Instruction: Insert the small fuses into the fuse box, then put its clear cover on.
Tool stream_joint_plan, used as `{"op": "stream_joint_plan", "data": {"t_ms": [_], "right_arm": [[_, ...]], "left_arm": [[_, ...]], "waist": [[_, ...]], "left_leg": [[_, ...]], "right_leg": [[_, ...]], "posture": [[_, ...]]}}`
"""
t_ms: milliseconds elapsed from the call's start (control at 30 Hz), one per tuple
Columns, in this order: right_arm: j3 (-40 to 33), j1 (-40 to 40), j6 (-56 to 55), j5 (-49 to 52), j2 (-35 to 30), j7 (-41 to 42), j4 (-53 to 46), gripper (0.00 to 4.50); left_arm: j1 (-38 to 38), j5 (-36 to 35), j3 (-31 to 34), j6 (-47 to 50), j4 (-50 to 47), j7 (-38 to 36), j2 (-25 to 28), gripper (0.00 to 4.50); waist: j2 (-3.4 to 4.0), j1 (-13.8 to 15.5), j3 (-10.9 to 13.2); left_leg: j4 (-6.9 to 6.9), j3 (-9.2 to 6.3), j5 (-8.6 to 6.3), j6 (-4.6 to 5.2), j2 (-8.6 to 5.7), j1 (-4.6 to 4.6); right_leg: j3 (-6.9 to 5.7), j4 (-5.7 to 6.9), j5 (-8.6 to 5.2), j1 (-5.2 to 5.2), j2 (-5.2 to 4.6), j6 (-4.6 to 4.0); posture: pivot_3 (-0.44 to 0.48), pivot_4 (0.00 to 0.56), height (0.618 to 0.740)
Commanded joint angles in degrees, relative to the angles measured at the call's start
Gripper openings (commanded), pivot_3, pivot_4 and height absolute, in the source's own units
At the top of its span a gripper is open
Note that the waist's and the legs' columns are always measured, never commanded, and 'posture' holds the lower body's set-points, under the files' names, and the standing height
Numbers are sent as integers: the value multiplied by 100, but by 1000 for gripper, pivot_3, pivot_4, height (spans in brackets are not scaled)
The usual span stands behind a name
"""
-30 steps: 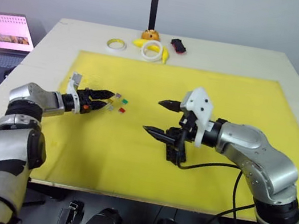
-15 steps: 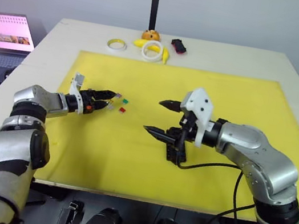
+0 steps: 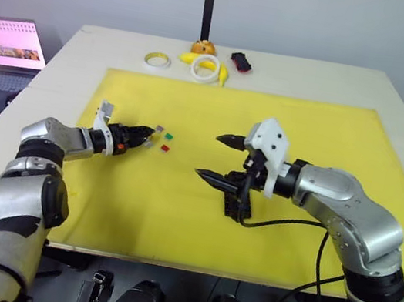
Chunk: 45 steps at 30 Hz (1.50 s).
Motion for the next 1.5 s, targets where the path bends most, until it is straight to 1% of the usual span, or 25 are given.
{"op": "stream_joint_plan", "data": {"t_ms": [33, 133, 167, 233, 267, 300, 433, 600, 700, 800, 900, 1000, 1067, 1133, 1300, 1400, 1500], "right_arm": [[-121, -46, -82, -24, -45, 35, -75, 4500], [-103, -29, -94, -40, -56, 58, -85, 4500], [-95, -23, -102, -48, -63, 72, -86, 4500], [-81, -22, -109, -61, -77, 102, -91, 4500], [-78, -27, -109, -69, -83, 118, -92, 4500], [-76, -25, -109, -78, -87, 130, -97, 4500], [-67, -45, -123, -104, -104, 177, -92, 4500], [-66, -24, -159, -133, -106, 233, -88, 4500], [-108, -14, -174, -115, -102, 245, -66, 4500], [-314, 11, -51, 99, -42, 211, -95, 4500], [-874, 59, 382, 773, 183, 9, -168, 4500], [-1410, 136, 822, 1452, 437, -298, -197, 4500], [-1714, 169, 1074, 1896, 650, -599, -180, 4500], [-1921, 148, 1254, 2271, 854, -895, -138, 4500], [-2253, -29, 1536, 3157, 1424, -1822, 97, 4500], [-2446, -175, 1599, 4208, 1837, -2592, 439, 4500], [-2494, -268, 1483, 5101, 2002, -3350, 630, 4500]], "left_arm": [[-12, -78, 94, 123, 113, 147, -82, 2401], [5, -98, 157, 185, 70, 159, -87, 2401], [11, -104, 176, 197, 55, 168, -93, 1771], [20, -151, 246, 229, 34, 209, -99, 1037], [29, -172, 279, 241, 22, 234, -94, 475], [40, -188, 300, 250, 9, 253, -92, 54], [146, -231, 388, 288, -75, 336, 16, 54], [210, -343, 468, 421, -202, 333, 226, 54], [236, -440, 468, 641, -439, 280, 374, 54], [352, -649, 396, 1137, -1046, 33, 586, 54], [519, -1150, 470, 1971, -2076, -189, 830, 54], [507, -1664, 731, 2692, -2955, -113, 873, 54], [420, -2018, 893, 3147, -3531, -31, 742, 54], [326, -2431, 921, 3350, -3899, 70, 545, 54], [129, -3366, 756, 3381, -4409, 556, -79, 54], [-2, -3758, 626, 3381, -4703, 834, -685, 54], [30, -4023, 587, 3381, -4924, 955, -961, 54]], "waist": [[0, -2, 0], [0, -7, 0], [0, -7, 0], [0, -14, 0], [0, -20, 0], [0, -26, 0], [0, -48, 0], [0, -175, 0], [0, -222, 0], [0, -304, 0], [-7, -343, 4], [-7, -346, 5], [-7, -322, 5], [-8, -298, 5], [-7, -320, 5], [-7, -334, 5], [-7, -352, 5]], "left_leg": [[0, 0, 0, 0, 0, 0], [0, 0, 0, 0, 1, 0], [0, 0, 0, 0, 1, 0], [0, 1, 0, 0, 1, -1], [0, 2, 0, 0, 1, -1], [-1, 3, 0, 0, 2, -1], [-5, 7, 0, 0, 8, 0], [-11, 6, 0, 0, 12, 0], [-24, 10, 1, -3, 19, 2], [-37, 10, 5, -8, 23, 0], [-49, 9, 4, -8, 28, -5], [-52, 9, 4, -8, 31, -12], [-51, 9, 4, -8, 31, -11], [-49, 8, 4, -8, 30, -10], [-48, 9, 5, -8, 30, -6], [-52, 11, 5, -8, 32, -4], [-52, 13, 5, -9, 33, -4]], "right_leg": [[0, 0, 0, 0, 0, 0], [0, 0, 0, -1, 0, 0], [0, 0, 0, -1, 0, 0], [0, 0, 0, -2, 1, 0], [0, 0, 0, -3, 1, 0], [0, 0, 0, -4, 1, 0], [0, 0, 0, -8, 4, 0], [1, 0, 0, -10, 6, 0], [1, 0, 0, -19, 10, 0], [1, 0, 0, -25, 12, 0], [2, 2, 0, -30, 15, 0], [3, 1, 0, -38, 16, 0], [4, 1, 0, -37, 16, 0], [5, 0, 0, -33, 15, 0], [6, 0, 0, -28, 14, 0], [9, 0, 0, -31, 15, 0], [10, -1, 0, -32, 16, 0]], "posture": [[0, 150, 740], [0, 150, 740], [0, 150, 740], [0, 150, 740], [0, 150, 740], [0, 150, 740], [0, 150, 740], [0, 150, 740], [0, 150, 740], [0, 150, 740], [0, 150, 740], [0, 150, 740], [0, 150, 740], [0, 150, 740], [0, 150, 740], [0, 150, 740], [0, 150, 740]]}}
